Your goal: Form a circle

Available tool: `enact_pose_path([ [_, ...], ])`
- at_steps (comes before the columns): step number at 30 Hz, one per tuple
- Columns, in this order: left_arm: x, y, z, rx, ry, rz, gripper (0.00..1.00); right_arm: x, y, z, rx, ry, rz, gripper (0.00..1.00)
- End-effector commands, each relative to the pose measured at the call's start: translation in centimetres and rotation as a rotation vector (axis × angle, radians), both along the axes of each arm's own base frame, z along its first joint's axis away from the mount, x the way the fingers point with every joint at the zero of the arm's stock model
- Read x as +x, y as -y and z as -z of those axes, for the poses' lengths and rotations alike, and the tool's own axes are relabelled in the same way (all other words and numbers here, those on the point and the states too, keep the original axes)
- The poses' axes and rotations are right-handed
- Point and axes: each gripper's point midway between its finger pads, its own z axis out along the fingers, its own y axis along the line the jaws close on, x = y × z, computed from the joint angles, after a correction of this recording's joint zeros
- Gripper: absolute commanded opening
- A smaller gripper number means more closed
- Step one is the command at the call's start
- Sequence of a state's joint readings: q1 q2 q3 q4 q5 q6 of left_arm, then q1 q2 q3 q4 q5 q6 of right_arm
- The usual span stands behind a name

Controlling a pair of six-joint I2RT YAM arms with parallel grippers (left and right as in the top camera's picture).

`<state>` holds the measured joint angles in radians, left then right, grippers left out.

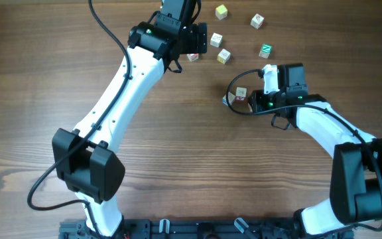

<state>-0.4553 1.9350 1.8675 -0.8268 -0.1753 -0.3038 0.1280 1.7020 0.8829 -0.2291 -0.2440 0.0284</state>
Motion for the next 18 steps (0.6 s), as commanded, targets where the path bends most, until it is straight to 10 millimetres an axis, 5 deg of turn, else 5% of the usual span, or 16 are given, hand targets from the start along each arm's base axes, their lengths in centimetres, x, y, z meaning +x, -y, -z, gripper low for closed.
enact_pose_path([
  [1,0.2,-0.3,-1.8,-0.006,0.041,-0.003,1.00,0.6,-0.2,-1.3,0.035,0.002,0.030,0.41],
  [10,0.2,-0.3,-1.8,-0.006,0.041,-0.003,1.00,1.3,1.6,-7.0,0.063,0.074,0.249,0.37],
  [16,0.2,-0.3,-1.8,-0.006,0.041,-0.003,1.00,-0.7,4.9,-4.0,-0.045,-0.060,0.482,0.05],
  [18,0.2,-0.3,-1.8,-0.006,0.041,-0.003,1.00,-1.0,5.0,-3.1,-0.041,-0.095,0.519,0.04],
])
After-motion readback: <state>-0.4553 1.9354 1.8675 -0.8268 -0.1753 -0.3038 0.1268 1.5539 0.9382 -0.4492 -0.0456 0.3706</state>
